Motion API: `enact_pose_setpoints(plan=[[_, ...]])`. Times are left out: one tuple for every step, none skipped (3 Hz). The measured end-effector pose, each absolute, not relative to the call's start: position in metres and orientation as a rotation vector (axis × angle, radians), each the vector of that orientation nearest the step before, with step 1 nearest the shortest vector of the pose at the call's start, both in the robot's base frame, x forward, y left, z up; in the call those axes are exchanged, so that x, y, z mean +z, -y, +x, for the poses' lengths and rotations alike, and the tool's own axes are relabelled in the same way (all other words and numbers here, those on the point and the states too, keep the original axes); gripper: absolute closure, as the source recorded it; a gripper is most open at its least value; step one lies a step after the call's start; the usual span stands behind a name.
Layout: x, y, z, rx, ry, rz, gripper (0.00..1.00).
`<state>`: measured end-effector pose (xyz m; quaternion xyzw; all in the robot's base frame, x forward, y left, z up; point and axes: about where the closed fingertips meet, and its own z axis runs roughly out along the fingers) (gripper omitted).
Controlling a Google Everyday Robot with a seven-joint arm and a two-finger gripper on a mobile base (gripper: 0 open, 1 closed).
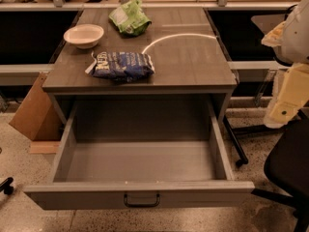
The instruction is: Place blue chip bag into top drawer
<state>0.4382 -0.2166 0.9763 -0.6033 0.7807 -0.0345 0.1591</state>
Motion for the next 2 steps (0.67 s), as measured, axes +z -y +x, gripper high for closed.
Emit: enact_pose_setpoints(plan=[[0.977, 0.216, 0.439, -0.100, -2.229, -1.723, 0.00], [0.982, 0.200, 0.473, -0.089, -2.166, -1.729, 0.00]])
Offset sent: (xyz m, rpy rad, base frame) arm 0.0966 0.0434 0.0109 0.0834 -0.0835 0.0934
